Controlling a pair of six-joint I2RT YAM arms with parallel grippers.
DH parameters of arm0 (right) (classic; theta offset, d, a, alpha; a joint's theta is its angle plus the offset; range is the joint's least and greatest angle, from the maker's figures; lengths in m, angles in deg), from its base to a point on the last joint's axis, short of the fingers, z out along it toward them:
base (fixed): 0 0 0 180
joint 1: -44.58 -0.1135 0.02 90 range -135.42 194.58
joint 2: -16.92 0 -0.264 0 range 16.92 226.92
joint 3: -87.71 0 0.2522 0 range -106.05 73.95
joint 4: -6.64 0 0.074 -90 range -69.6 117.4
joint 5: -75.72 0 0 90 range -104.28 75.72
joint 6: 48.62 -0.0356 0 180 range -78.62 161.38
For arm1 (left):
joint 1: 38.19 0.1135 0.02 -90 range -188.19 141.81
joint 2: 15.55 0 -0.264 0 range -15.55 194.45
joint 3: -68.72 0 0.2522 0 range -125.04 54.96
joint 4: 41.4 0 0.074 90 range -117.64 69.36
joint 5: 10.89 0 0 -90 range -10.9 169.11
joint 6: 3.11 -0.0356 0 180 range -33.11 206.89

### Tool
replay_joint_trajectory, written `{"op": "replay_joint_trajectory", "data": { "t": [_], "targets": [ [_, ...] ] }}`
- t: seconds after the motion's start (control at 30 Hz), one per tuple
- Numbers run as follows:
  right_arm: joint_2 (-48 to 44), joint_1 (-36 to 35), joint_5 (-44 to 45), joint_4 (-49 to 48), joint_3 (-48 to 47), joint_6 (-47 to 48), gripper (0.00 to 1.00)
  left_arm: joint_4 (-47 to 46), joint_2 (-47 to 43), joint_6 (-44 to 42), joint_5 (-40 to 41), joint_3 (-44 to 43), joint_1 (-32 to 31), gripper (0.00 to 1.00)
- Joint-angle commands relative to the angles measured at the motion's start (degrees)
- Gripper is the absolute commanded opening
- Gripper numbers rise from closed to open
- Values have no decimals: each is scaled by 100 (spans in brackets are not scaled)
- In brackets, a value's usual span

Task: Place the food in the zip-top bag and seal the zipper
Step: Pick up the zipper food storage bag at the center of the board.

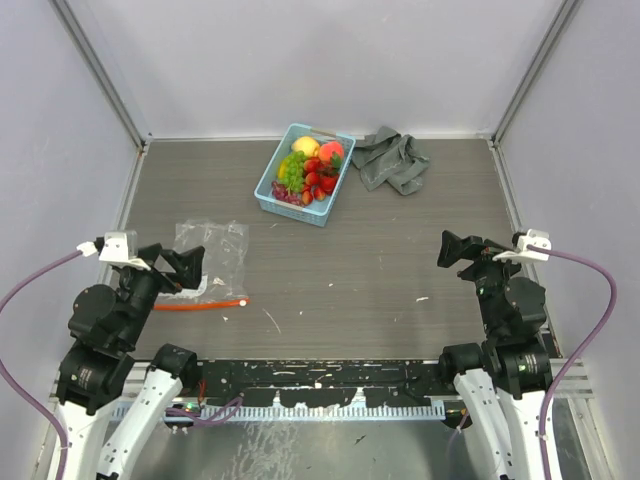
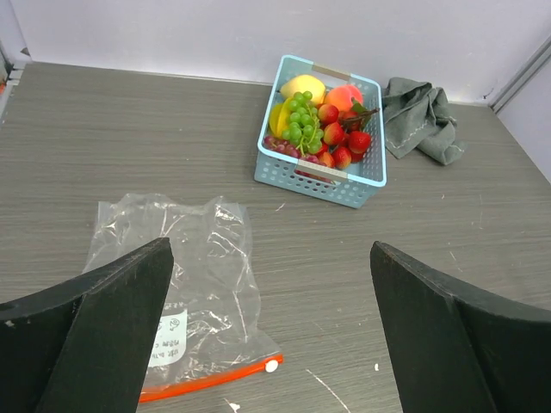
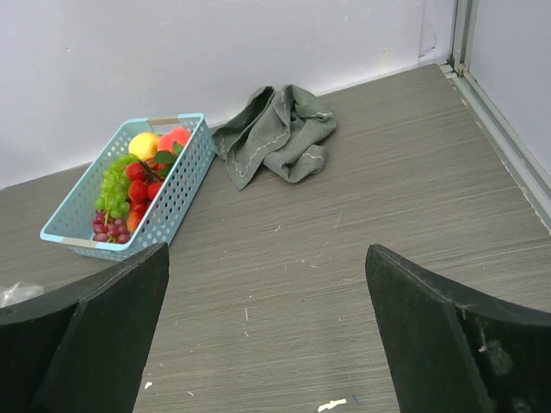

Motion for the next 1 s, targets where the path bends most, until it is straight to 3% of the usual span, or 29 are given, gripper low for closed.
{"op": "replay_joint_trajectory", "data": {
  "t": [0.0, 0.4, 0.53, 0.77, 0.97],
  "targets": [
    [-94, 25, -30, -289, -105, -62, 100, -323, 202, 31, -77, -57, 32, 98],
    [-233, 25, -62, -248, -99, -78, 100, 180, 1002, 352, 242, -509, 35, 98],
    [-308, 24, -84, -262, -61, -98, 100, 357, 1287, 310, -91, -579, 38, 98],
    [-272, 24, -294, -263, -24, -125, 100, 725, 2241, 647, -479, -623, 35, 98],
    [-292, 24, -350, -260, -10, -123, 100, 895, 3094, 861, -18, -570, 38, 98]
  ]
}}
